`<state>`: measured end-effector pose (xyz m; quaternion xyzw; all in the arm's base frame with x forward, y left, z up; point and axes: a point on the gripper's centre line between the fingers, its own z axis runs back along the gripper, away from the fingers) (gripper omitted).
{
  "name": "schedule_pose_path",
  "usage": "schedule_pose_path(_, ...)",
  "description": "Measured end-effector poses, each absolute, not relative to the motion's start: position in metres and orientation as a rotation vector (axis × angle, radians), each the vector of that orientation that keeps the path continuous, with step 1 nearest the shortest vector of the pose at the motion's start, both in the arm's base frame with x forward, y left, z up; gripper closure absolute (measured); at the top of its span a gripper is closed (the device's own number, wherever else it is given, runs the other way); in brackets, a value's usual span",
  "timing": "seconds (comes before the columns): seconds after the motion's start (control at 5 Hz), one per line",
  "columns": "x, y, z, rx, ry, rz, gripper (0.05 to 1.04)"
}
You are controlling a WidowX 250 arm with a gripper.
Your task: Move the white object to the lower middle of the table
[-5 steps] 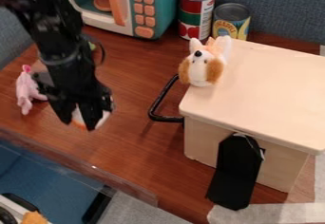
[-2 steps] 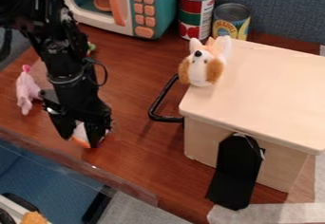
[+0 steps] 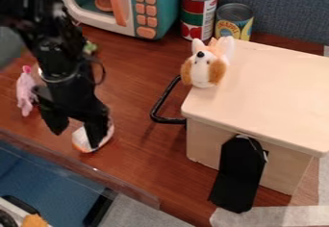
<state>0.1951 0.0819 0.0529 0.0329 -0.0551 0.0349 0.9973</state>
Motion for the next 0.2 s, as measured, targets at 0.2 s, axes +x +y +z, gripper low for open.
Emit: schedule_pose_path(0.2, 0.1903, 0.0819, 0.0705, 0.045, -0.139, 0.067, 0.08)
